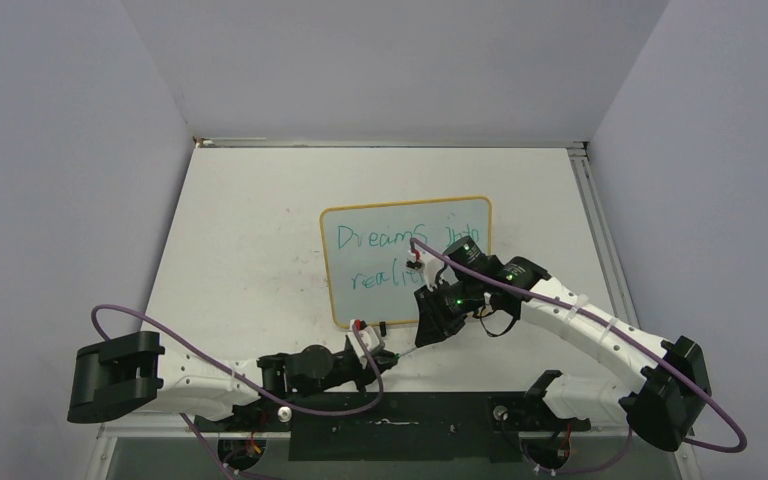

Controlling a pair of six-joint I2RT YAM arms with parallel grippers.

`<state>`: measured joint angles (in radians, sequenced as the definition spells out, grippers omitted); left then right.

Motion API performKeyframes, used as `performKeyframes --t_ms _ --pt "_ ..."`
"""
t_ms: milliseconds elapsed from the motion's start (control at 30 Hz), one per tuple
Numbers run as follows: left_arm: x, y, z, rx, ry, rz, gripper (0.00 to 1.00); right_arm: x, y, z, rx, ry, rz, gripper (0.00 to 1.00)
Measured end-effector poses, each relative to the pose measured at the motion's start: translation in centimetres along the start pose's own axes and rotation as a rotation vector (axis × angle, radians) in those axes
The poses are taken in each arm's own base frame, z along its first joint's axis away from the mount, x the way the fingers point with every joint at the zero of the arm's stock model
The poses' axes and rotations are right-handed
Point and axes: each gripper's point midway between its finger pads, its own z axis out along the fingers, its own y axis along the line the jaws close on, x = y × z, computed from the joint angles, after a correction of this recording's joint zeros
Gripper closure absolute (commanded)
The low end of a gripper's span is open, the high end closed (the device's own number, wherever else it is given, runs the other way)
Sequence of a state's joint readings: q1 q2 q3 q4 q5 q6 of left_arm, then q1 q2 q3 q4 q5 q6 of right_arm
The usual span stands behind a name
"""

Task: Write a sentence on the whiteboard
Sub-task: Close the whiteboard marker at the corner of the board.

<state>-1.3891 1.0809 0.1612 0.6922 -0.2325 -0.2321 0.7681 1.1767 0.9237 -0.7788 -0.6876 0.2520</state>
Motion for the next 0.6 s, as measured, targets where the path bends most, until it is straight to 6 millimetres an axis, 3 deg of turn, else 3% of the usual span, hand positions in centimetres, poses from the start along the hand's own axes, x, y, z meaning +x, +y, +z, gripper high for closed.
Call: performKeyframes --t_ms 600 --pt "0.35 -0.06 -0.24 0.007 0.011 0.031 1.0 0.22 -0.12 0.43 0.0 0.014 0.006 0.95"
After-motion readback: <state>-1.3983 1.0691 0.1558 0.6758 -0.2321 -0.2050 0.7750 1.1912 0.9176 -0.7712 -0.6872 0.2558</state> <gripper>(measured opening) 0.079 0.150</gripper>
